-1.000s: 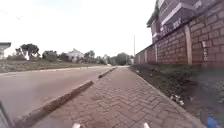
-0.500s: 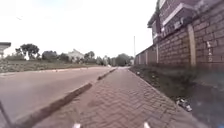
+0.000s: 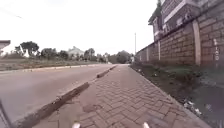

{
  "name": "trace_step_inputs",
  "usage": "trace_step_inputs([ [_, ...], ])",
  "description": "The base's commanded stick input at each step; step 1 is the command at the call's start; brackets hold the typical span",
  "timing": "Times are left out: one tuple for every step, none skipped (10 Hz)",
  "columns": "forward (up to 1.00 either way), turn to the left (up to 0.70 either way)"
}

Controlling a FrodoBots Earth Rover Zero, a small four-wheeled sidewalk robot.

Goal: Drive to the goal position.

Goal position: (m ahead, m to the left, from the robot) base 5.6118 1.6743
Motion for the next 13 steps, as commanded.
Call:
trace_step_inputs([
  [0.50, -0.50],
  [0.50, -0.50],
  [0.50, -0.50],
  [0.50, 0.00],
  [0.50, 0.00],
  [0.50, 0.00],
  [0.50, 0.00],
  [0.50, 0.00],
  [0.50, 0.00],
  [0.50, 0.00],
  [0.50, 0.00],
  [0.50, 0.00],
  [0.50, 0.00],
])
